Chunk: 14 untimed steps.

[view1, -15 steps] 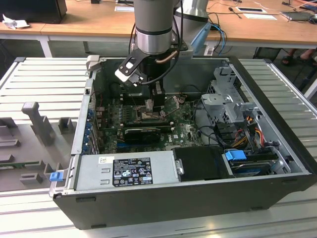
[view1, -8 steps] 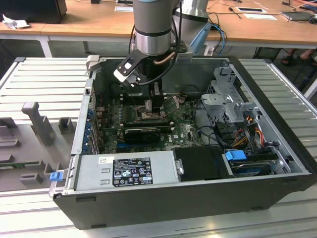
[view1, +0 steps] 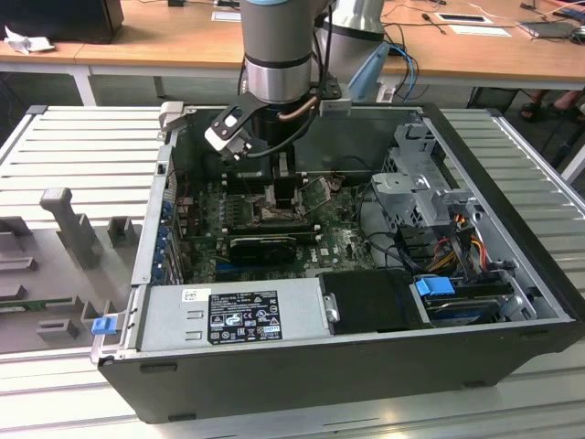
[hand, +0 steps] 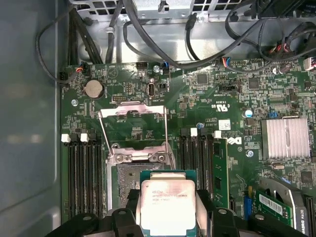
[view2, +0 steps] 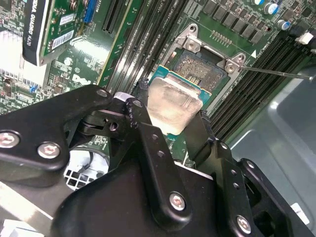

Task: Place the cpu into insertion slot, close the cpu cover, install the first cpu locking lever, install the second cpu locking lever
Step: 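Place the cpu into insertion slot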

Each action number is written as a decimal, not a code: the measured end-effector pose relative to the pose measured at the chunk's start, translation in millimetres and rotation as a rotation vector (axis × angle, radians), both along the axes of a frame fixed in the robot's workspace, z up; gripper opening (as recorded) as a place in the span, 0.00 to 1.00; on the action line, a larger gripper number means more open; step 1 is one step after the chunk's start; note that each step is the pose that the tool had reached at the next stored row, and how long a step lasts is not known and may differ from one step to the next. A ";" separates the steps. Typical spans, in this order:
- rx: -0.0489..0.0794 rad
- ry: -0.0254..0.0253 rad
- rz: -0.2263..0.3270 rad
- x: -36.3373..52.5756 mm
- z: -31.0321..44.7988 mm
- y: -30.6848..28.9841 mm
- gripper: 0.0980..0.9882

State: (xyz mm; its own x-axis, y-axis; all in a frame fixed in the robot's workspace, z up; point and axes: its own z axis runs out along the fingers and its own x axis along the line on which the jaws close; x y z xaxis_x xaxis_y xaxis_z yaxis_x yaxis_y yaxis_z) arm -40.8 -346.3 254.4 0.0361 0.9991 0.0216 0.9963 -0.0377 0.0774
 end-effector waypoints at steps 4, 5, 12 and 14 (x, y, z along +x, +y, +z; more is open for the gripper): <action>0.000 -0.0001 0.000 -1.2 -1.4 0.4 0.49; 0.000 0.0000 0.000 -1.2 -1.7 0.4 0.49; 0.001 0.0003 0.061 -1.3 -5.4 2.1 0.49; 0.001 0.0002 0.062 -0.6 -6.1 2.3 0.49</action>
